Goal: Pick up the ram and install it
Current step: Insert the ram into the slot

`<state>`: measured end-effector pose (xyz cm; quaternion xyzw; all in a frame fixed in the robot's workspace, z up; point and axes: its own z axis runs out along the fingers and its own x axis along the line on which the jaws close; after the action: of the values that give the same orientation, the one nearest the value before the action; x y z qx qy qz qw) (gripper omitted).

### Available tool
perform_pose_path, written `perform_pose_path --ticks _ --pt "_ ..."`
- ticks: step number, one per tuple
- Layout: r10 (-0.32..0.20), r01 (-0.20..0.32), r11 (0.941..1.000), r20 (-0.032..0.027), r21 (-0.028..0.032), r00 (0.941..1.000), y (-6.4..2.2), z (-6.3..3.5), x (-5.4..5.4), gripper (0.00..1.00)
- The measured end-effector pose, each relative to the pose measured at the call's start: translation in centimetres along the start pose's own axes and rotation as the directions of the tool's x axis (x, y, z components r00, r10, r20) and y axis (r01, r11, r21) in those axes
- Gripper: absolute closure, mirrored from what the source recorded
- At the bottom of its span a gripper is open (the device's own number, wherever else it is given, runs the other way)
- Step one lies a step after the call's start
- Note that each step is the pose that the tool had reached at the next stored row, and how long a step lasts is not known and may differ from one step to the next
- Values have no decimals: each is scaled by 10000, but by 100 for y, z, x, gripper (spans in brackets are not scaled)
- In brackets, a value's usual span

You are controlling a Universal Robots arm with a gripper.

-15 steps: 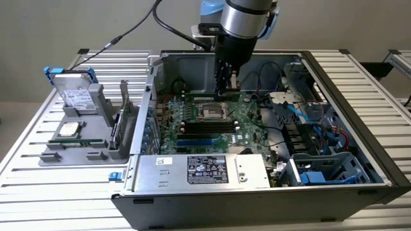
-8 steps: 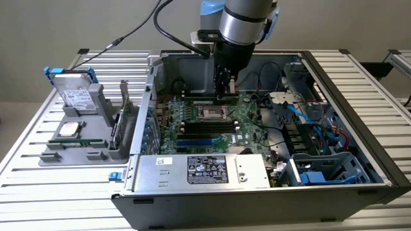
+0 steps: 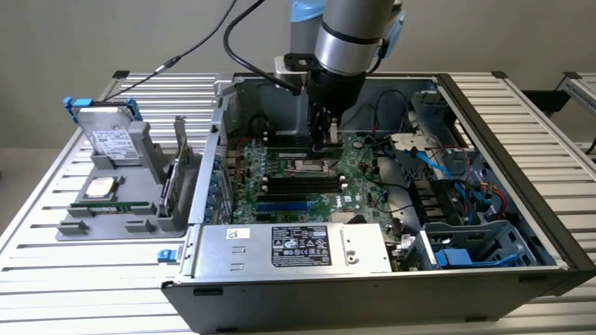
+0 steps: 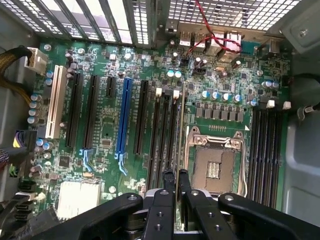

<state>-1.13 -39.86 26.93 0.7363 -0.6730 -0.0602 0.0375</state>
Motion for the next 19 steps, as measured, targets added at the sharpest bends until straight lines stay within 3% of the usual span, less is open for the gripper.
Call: perform_pose_path --ticks 2,3,4,5,9,11,13,19 --pt "13 -13 10000 -71 18 10000 9 20 0 86" --pt "33 -32 10000 -217 54 9998 15 31 -1 86" --pt "81 -72 9999 -564 152 9984 20 48 -2 86" --pt "120 -107 9998 -771 180 9969 40 78 -10 86" --pt "218 -199 9996 -914 215 9956 49 112 -10 86" --pt "289 -269 9994 -947 226 9951 45 132 -10 86" --pt "595 -572 9980 -998 259 9932 34 214 -10 86" --pt "697 -670 9974 -1114 277 9913 26 269 -10 86"
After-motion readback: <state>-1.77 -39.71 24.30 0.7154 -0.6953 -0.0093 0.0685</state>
